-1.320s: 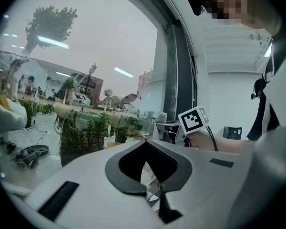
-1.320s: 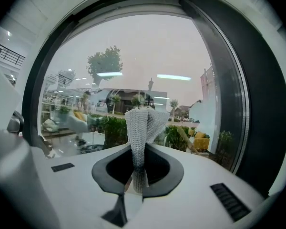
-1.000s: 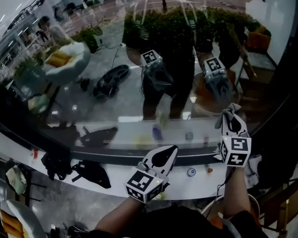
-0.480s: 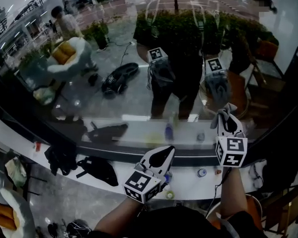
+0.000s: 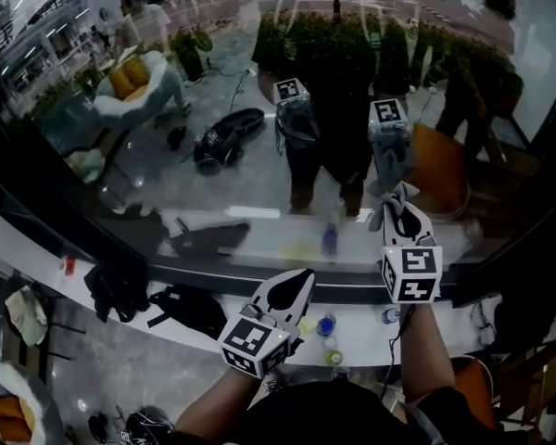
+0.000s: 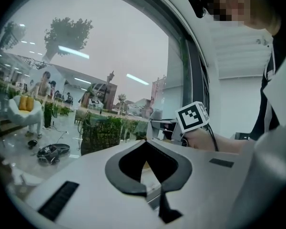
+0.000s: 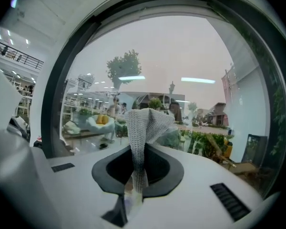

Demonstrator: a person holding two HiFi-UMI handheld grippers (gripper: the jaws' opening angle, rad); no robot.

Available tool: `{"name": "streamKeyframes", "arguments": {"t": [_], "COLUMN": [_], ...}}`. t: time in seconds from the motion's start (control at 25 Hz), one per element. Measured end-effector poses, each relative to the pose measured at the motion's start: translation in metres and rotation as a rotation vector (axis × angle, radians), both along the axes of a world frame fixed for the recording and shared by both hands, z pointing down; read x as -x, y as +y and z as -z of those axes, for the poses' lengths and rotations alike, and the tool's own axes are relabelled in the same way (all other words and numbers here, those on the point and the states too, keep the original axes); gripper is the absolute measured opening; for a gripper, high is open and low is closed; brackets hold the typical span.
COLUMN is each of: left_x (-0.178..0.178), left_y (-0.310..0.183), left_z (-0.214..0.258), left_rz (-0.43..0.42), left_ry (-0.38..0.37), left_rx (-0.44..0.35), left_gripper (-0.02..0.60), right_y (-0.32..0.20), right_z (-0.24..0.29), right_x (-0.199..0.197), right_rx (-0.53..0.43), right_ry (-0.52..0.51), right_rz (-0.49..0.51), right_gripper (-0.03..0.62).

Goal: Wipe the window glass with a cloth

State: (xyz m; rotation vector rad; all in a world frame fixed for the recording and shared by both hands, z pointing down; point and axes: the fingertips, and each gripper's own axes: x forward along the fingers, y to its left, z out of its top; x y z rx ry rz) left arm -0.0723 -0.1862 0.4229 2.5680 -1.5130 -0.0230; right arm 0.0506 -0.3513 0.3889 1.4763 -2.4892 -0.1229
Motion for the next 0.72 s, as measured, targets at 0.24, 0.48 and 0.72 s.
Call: {"name": "streamKeyframes", "arguments": {"t": [0.24, 0.48, 0.72], "left_x": [0.056, 0.097, 0.119], "left_y": [0.013, 0.031, 0.043], "left_z": [0.004, -0.006, -0.011], "left_rz": [0.086, 0.108, 0.133], "left_ry": [0.039, 0.038, 0.023], "left_rx": [0.01, 0.007, 0.014], "left_gripper": [0.006, 0.006, 0.006], "right_y": [0.014, 0.024, 0.029], "right_z": [-0.003, -0.005, -0.009], "right_x": [0.076, 0.131, 0.165], "right_rx": [0.0, 0.005, 0.013], "right_ry": [0.025, 0.033, 0.028], "right_rz": [0.075, 0.121, 0.16], "right_gripper": [0.052, 0.052, 0.052]}}
